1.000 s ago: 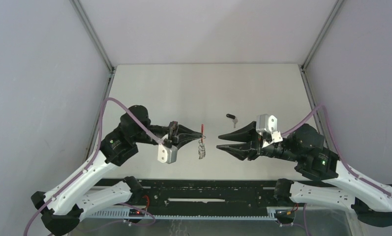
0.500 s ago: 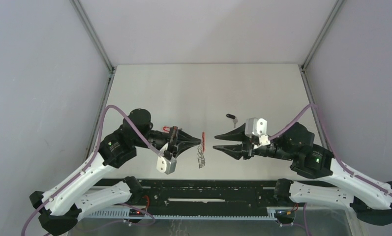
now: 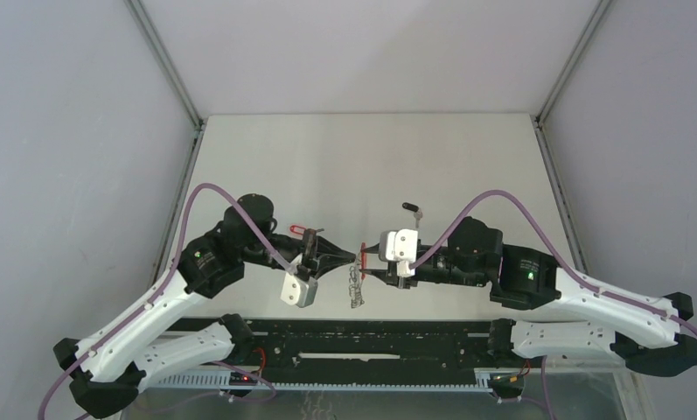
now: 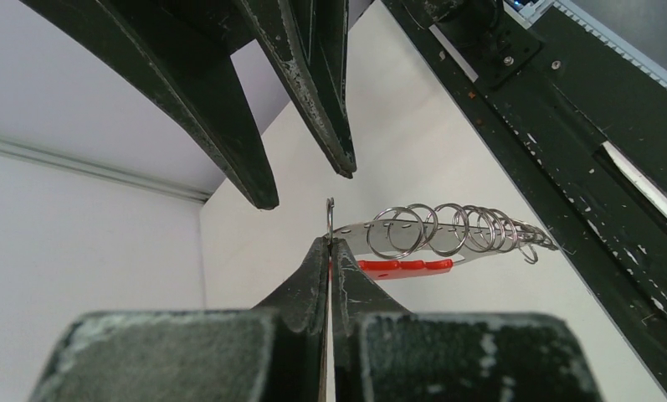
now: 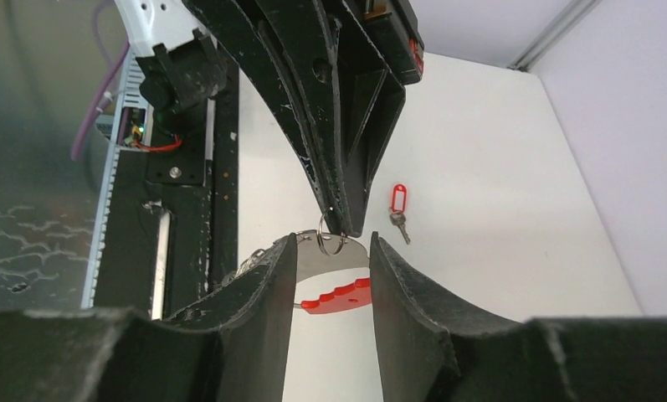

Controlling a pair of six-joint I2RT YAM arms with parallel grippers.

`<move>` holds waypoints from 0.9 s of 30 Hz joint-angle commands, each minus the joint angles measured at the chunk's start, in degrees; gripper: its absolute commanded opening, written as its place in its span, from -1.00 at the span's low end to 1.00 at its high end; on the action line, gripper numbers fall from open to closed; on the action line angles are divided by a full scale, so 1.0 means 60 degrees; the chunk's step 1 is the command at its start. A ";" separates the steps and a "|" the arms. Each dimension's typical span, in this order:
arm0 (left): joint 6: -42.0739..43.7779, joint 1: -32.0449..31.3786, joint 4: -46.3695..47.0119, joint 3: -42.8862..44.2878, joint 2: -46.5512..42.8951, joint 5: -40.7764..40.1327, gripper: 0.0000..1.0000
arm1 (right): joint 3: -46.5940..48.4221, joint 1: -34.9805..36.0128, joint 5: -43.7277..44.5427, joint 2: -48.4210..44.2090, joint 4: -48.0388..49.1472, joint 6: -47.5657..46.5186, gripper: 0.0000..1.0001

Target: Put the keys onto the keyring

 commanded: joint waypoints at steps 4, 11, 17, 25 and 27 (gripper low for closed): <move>-0.0340 -0.0078 0.0096 0.0598 -0.0033 0.0076 -0.99 | 0.0630 0.0322 0.0762 0.0187 -0.0415 -0.0795 -0.10; 0.0332 -0.0073 0.0094 0.0531 -0.0194 0.0146 -0.99 | 0.0662 0.0498 0.1420 -0.0124 -0.0837 -0.1070 -0.11; 0.0148 -0.0099 0.0530 0.0512 -0.0273 0.0437 -0.99 | 0.0625 0.0511 0.1212 -0.0622 -0.0878 -0.0805 -0.12; 0.2634 -0.0553 -0.0458 0.0711 -0.0186 -0.0450 -0.99 | 0.0607 0.0795 0.1591 -0.0292 -0.0878 -0.1019 -0.14; 0.2697 -0.0719 -0.0635 0.0884 -0.0095 -0.0923 -0.99 | 0.0615 0.0865 0.1762 -0.0268 -0.0857 -0.1076 -0.13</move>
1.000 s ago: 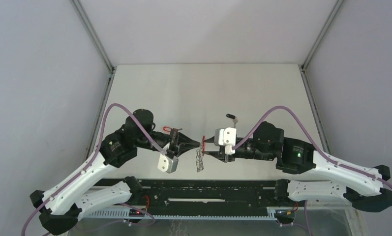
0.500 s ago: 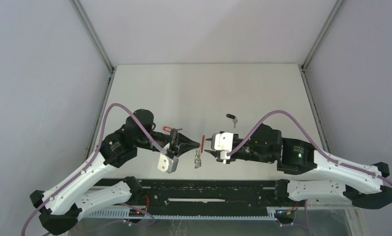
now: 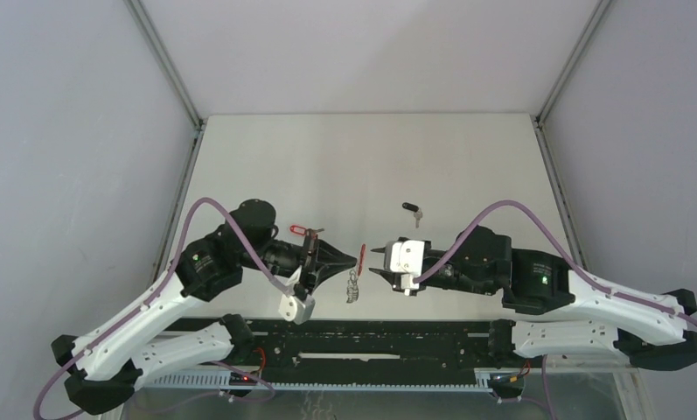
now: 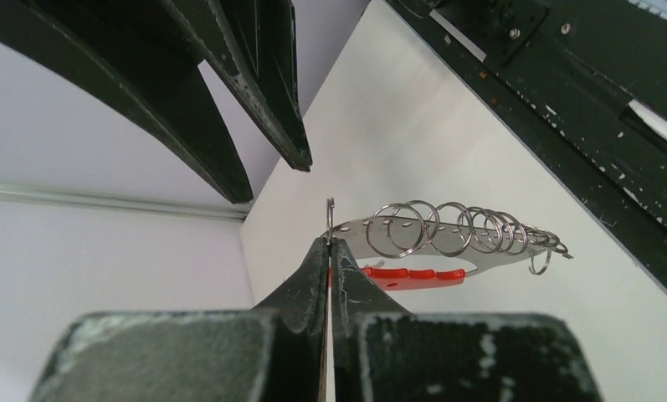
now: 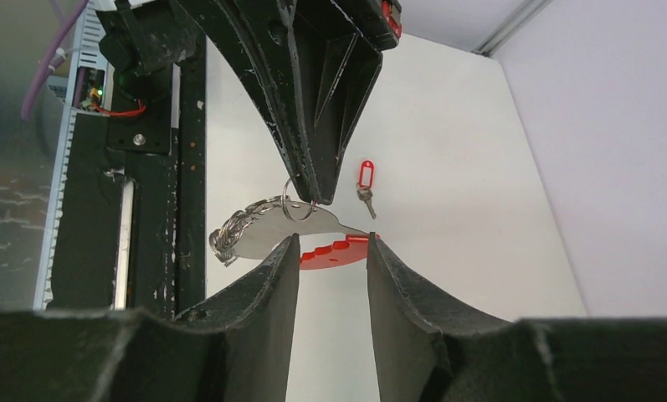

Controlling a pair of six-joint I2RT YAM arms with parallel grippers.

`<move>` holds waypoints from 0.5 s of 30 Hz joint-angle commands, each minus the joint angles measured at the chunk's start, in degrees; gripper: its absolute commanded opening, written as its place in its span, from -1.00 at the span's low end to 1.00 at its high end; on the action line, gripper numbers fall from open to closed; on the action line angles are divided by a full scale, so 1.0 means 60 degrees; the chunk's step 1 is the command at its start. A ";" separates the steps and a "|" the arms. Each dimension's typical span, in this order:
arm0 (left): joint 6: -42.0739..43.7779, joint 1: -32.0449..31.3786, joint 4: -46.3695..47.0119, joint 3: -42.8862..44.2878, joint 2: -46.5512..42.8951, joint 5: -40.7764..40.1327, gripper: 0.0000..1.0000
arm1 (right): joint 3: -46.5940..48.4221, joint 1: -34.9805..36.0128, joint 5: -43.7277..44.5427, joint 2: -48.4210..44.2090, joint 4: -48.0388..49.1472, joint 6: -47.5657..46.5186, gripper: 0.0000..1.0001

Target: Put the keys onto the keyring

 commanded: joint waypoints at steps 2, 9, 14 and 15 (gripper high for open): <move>0.1168 -0.0486 -0.0541 0.0985 0.0125 -0.1179 -0.99 | 0.0301 0.0286 0.0483 0.0117 0.0146 -0.0227 -0.14; 0.0806 -0.1029 -0.1059 0.1382 0.0304 -0.2248 -0.99 | 0.0304 0.0524 0.0670 0.0200 0.0089 -0.0314 -0.14; 0.0294 -0.1312 -0.1297 0.1628 0.0447 -0.2883 -0.99 | 0.0316 0.0771 0.0944 0.0267 0.0032 -0.0474 -0.14; 0.0201 -0.1378 -0.1354 0.1693 0.0468 -0.2990 -0.99 | 0.0323 0.0833 0.1048 0.0308 0.0037 -0.0503 -0.14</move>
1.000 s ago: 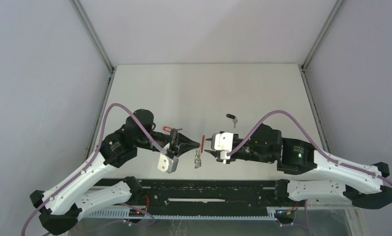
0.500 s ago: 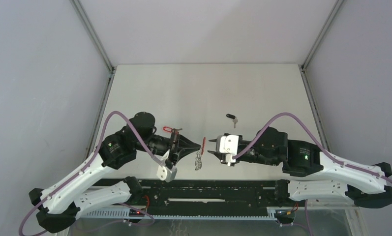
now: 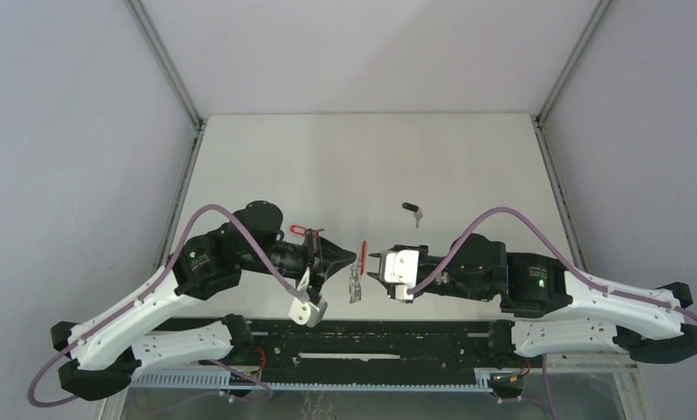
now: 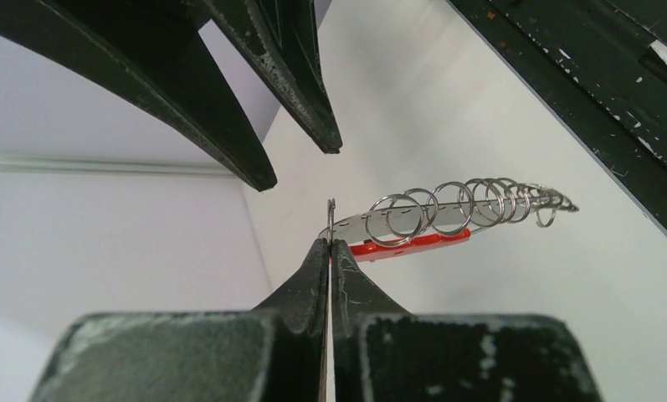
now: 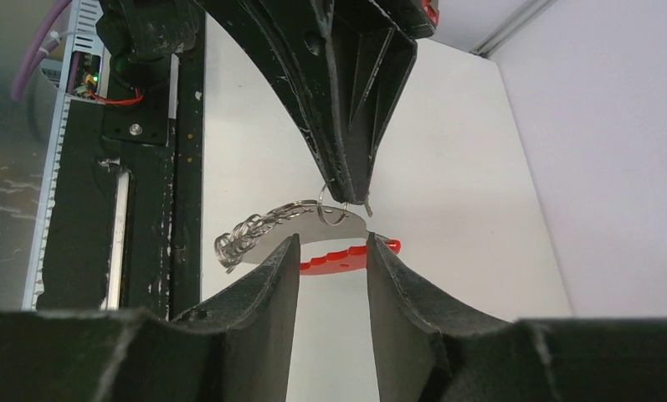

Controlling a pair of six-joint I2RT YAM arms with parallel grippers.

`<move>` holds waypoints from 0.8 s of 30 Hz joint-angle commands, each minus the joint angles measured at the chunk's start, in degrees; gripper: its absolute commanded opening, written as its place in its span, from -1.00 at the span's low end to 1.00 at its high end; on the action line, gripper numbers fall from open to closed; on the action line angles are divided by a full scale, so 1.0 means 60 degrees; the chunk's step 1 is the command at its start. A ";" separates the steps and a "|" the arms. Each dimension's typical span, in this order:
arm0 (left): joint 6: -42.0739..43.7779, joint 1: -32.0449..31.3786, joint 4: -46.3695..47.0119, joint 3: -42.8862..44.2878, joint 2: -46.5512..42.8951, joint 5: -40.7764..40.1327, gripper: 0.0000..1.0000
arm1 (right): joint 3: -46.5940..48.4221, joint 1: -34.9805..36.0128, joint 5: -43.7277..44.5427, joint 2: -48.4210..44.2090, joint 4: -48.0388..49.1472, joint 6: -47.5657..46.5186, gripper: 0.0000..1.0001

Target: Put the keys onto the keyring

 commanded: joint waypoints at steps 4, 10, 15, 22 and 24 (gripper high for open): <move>-0.0497 -0.0412 -0.0092 0.0705 0.0079 -0.0995 -0.99 | 0.0310 0.0474 0.0934 0.0271 0.0201 -0.0463 -0.14; -0.0831 -0.0537 0.0009 0.0823 0.0127 -0.1197 -0.99 | 0.0313 0.0694 0.1294 0.0485 0.0438 -0.0713 -0.16; -0.0979 -0.0603 -0.0007 0.0823 0.0159 -0.1221 -0.99 | 0.0303 0.0774 0.1481 0.0613 0.0716 -0.0811 -0.19; -0.1228 -0.0642 0.0056 0.0908 0.0206 -0.1229 -0.99 | 0.0307 0.0764 0.1468 0.0739 0.0868 -0.0864 -0.27; -0.1304 -0.0642 0.0079 0.0926 0.0198 -0.1252 -0.99 | 0.0306 0.0737 0.1446 0.0767 0.0819 -0.0831 -0.29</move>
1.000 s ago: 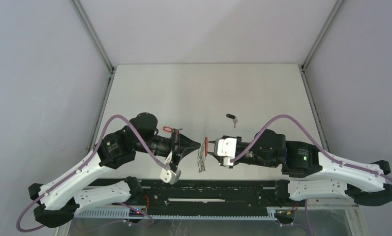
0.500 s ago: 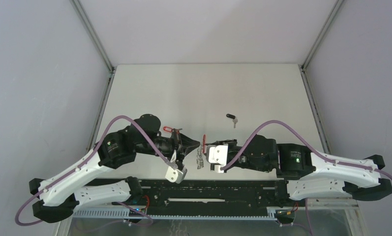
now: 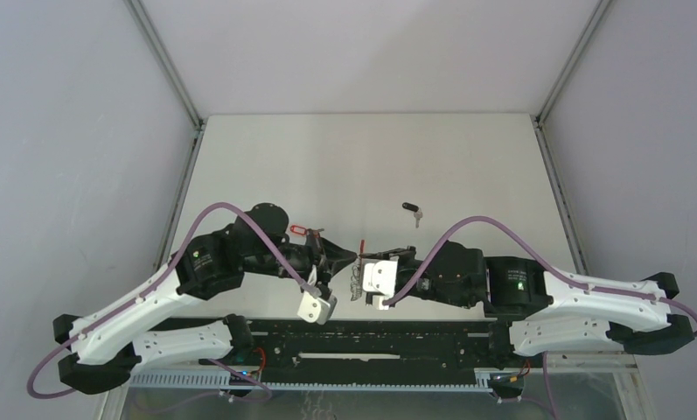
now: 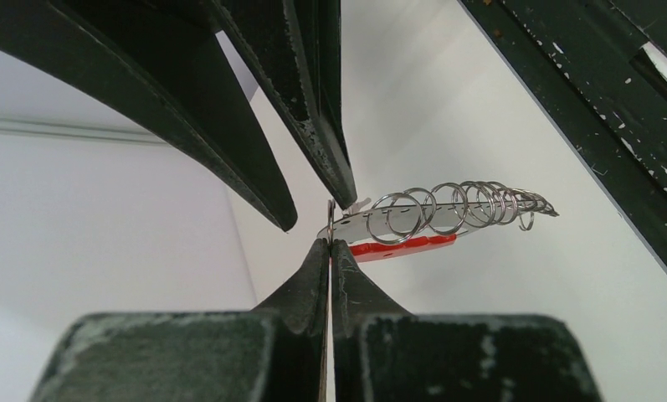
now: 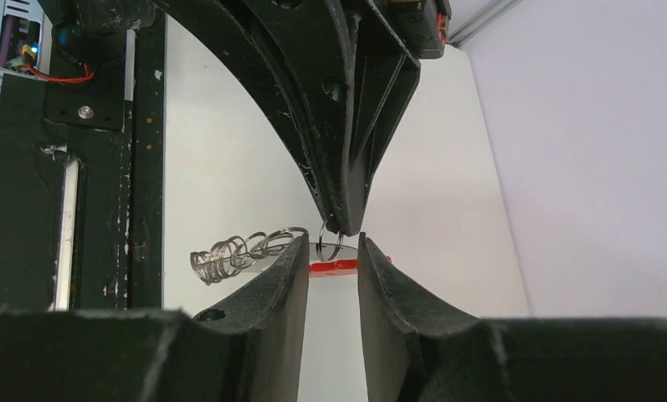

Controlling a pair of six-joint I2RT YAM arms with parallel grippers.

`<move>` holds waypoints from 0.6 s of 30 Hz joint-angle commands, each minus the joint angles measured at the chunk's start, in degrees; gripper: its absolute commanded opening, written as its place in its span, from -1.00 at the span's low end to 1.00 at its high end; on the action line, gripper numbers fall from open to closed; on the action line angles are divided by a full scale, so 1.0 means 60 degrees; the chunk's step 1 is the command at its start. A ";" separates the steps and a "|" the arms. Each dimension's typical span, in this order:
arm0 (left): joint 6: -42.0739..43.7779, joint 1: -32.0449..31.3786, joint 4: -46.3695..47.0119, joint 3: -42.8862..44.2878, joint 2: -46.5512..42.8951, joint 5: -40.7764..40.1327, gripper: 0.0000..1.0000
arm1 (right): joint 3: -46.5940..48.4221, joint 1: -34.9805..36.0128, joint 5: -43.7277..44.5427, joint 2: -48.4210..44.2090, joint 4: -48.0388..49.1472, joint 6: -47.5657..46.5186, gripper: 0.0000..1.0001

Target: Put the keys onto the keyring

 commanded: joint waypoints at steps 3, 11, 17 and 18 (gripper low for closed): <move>-0.0575 -0.0074 0.0383 0.0752 0.0002 -0.0081 -0.99 | 0.0302 0.0005 0.0020 0.0073 0.0291 -0.0035 -0.31; -0.0722 -0.0099 0.0396 0.0870 0.0037 -0.0016 -0.99 | 0.0310 -0.0209 0.0181 0.0119 0.0330 0.0082 -0.51; -0.0903 -0.0132 0.0407 0.0878 0.0057 0.0121 -0.99 | 0.0315 -0.0208 0.0446 0.0193 0.0592 0.0175 -0.92; -0.0961 -0.0132 0.0432 0.0880 0.0050 0.0180 -0.99 | 0.0323 -0.0210 0.0550 0.0231 0.0608 0.0200 -0.96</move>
